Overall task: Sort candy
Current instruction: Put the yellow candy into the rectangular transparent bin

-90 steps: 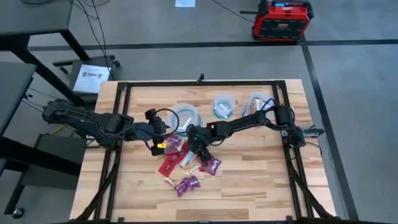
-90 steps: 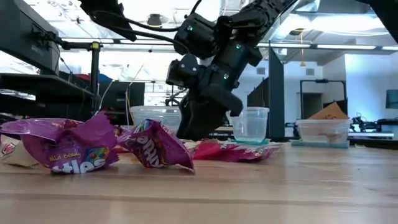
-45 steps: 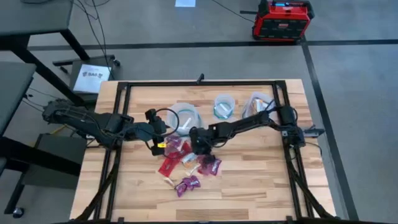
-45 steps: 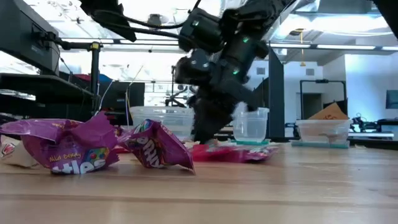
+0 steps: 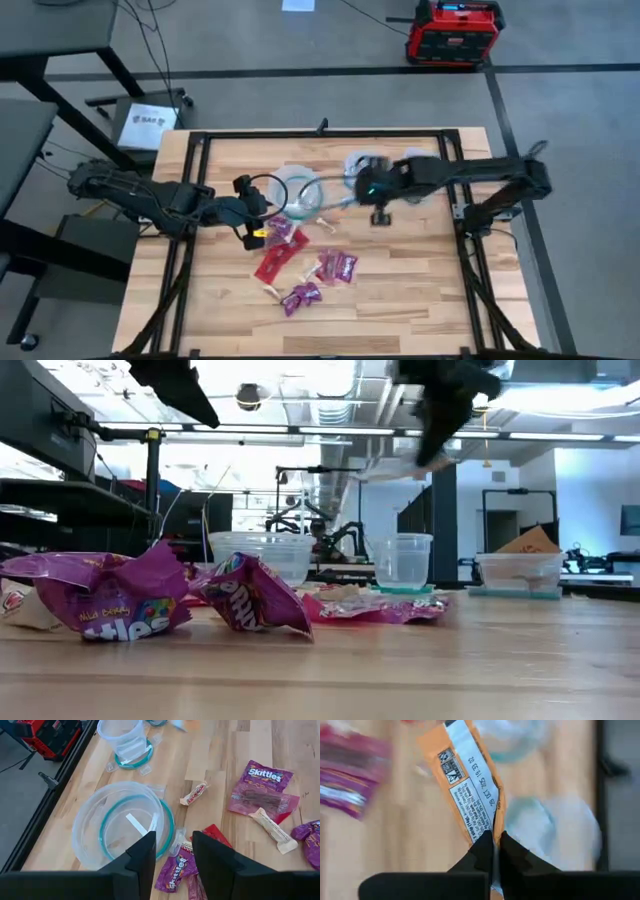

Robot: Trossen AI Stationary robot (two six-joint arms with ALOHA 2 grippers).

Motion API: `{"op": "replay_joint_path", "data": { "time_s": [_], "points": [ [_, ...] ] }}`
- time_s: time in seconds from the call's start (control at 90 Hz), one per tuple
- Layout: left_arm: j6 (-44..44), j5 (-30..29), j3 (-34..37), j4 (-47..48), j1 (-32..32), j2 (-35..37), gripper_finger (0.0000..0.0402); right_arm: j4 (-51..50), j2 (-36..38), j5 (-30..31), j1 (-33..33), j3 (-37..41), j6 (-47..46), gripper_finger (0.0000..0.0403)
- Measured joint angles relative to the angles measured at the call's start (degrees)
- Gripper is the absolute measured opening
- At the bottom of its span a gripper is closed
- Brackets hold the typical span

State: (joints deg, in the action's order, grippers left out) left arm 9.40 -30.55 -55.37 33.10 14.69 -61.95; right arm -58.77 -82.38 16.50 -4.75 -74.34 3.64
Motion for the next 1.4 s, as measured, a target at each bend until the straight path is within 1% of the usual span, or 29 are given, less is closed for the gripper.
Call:
{"op": "replay_joint_path", "data": {
  "time_s": [0.178,0.267,0.378,0.5,0.778,0.944,1.056,1.133,1.222,1.311,1.4],
  "points": [
    [0.05,0.00,0.00,0.02,0.01,0.00,0.0114,-0.16,11.39,0.54,-9.73,12.71,-8.28,0.0000],
    [-0.08,0.00,0.00,0.00,0.01,0.00,0.0114,-0.18,15.62,0.76,-14.10,19.42,-15.08,0.0000],
    [-0.09,0.00,0.00,-0.01,0.01,0.00,0.0114,-0.13,20.32,3.46,-17.83,25.53,-24.16,0.0000],
    [-0.10,0.00,0.00,-0.02,0.01,0.00,0.0114,0.07,22.94,4.16,-19.90,29.63,-29.31,0.0000],
    [0.29,0.00,0.00,0.01,0.01,0.00,0.0114,-2.33,21.76,4.41,-22.93,33.72,-35.28,0.0000],
    [0.29,0.00,0.00,-0.02,0.01,0.00,0.0114,-2.35,21.67,7.58,-24.80,34.07,-38.75,0.0000],
    [0.29,0.00,0.00,-0.02,0.01,0.00,0.0114,0.02,21.72,8.23,-26.20,34.07,-41.06,0.0000],
    [0.41,0.00,0.00,-0.01,0.01,0.00,0.0114,4.01,21.74,6.10,-27.00,34.07,-42.57,0.0002],
    [0.47,0.00,0.00,0.02,0.01,0.00,0.0114,7.60,21.65,2.79,-27.31,34.07,-45.93,0.0011],
    [0.49,0.00,0.00,0.01,0.01,0.00,0.0114,9.22,21.65,2.54,-27.09,34.07,-46.23,0.0028],
    [0.51,0.00,0.00,0.03,0.01,0.00,0.0114,8.76,21.65,2.95,-26.85,34.07,-45.61,0.0054]
  ]
}}
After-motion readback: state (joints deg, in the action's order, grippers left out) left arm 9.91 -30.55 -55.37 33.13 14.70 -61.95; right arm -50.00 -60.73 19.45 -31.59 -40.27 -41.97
